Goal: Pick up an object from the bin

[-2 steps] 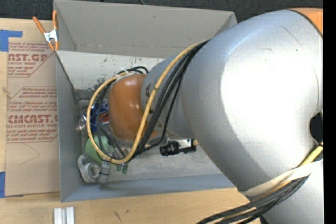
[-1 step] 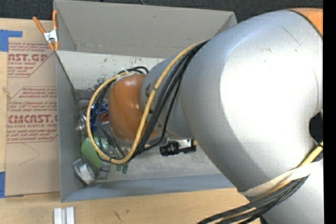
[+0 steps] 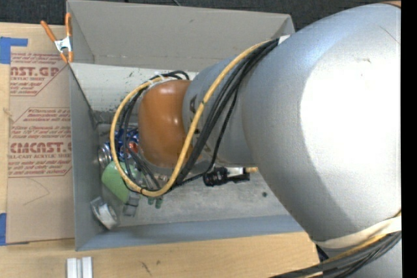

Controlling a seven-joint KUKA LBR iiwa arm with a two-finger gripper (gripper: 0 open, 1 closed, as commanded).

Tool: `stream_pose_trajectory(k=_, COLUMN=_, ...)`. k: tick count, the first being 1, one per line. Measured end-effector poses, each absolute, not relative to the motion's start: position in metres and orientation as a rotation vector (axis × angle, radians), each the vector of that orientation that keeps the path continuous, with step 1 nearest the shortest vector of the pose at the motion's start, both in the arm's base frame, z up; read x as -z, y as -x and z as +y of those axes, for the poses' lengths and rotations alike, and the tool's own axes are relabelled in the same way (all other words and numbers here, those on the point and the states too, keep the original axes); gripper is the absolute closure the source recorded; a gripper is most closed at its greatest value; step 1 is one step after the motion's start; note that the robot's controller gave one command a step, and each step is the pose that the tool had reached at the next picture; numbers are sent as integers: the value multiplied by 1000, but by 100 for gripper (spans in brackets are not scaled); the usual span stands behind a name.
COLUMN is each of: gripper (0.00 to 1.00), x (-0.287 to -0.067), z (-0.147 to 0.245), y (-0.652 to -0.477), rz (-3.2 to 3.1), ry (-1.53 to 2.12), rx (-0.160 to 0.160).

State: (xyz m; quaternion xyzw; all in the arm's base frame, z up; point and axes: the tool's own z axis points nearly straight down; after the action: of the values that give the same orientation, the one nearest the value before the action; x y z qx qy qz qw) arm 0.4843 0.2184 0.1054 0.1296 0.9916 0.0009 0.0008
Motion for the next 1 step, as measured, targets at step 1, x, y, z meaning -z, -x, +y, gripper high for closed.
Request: stream_pose_trajectory(k=1, gripper=100, x=-121, z=219, y=-484, rz=3114, ry=-407, rx=-2)
